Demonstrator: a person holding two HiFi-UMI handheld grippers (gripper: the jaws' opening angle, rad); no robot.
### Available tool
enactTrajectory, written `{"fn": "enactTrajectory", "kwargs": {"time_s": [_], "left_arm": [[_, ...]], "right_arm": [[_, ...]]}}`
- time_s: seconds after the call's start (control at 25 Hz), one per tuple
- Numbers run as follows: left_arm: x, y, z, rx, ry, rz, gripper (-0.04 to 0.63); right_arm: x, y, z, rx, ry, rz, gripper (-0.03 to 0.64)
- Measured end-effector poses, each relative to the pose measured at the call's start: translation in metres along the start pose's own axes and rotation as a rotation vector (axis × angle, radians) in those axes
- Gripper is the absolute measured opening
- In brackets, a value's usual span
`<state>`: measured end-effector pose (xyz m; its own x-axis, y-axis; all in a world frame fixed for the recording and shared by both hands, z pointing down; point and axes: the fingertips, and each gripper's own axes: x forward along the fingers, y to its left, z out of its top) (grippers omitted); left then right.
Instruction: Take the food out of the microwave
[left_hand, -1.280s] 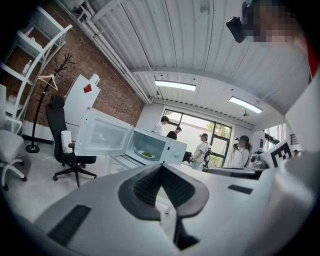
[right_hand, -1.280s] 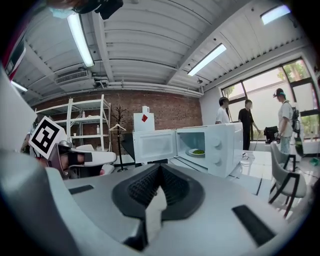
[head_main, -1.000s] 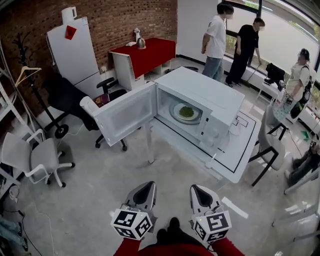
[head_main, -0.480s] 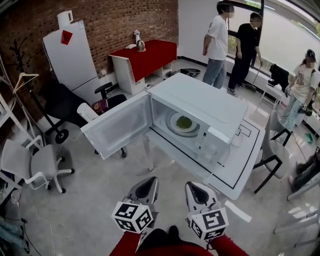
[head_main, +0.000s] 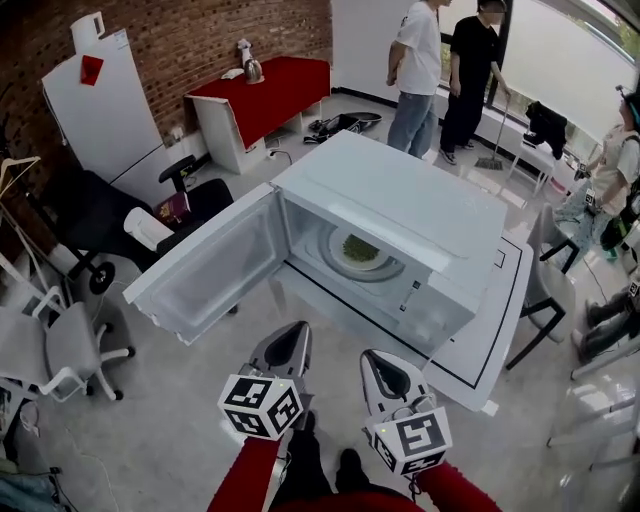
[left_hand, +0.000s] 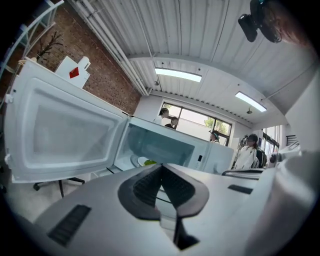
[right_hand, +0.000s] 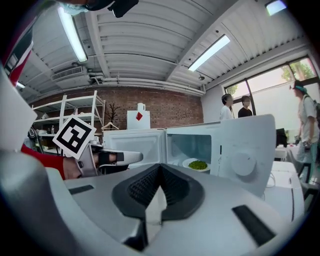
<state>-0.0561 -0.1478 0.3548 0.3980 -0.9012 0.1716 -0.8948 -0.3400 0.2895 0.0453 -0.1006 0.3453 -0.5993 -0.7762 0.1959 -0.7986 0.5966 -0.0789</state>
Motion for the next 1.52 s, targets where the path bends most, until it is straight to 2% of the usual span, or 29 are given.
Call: {"fn": "enactTrajectory", "kwargs": {"time_s": [0.44,0.64,0.84,1.08,1.24,1.4,1.52], "left_arm": [[0.093,0.047,0.008,-0.030,0.102,-0.156,0.012],[0.126,0.061,0.000,-0.027,0.139,-0.194,0.012],[0.152,0.063,-0.012,-0.022,0.183,-0.221,0.014],[0.177,0.060,-0.007,-0.064,0.192,-0.244,0.044],[0.183,0.063,-0.006,-0.145,0.209,-0.278,0.105],[0.195,0.062,-0.009,-0.142,0.231,-0.291,0.128],[0.204,0.062,-0.013,-0.172,0.256,-0.297,0.145]], "right_arm": [[0.076,-0.011,0.007,0.072,0.055,-0.161,0.014],[0.100,-0.030,0.003,0.005,0.026,-0.231,0.014],[0.115,-0.049,0.000,0.016,0.020,-0.292,0.014],[0.126,-0.067,-0.009,0.064,0.069,-0.317,0.014],[0.132,-0.070,-0.011,0.044,0.099,-0.333,0.014],[0.138,-0.078,-0.013,0.033,0.101,-0.336,0.014],[0.142,-0.080,-0.013,0.012,0.107,-0.324,0.014]]}}
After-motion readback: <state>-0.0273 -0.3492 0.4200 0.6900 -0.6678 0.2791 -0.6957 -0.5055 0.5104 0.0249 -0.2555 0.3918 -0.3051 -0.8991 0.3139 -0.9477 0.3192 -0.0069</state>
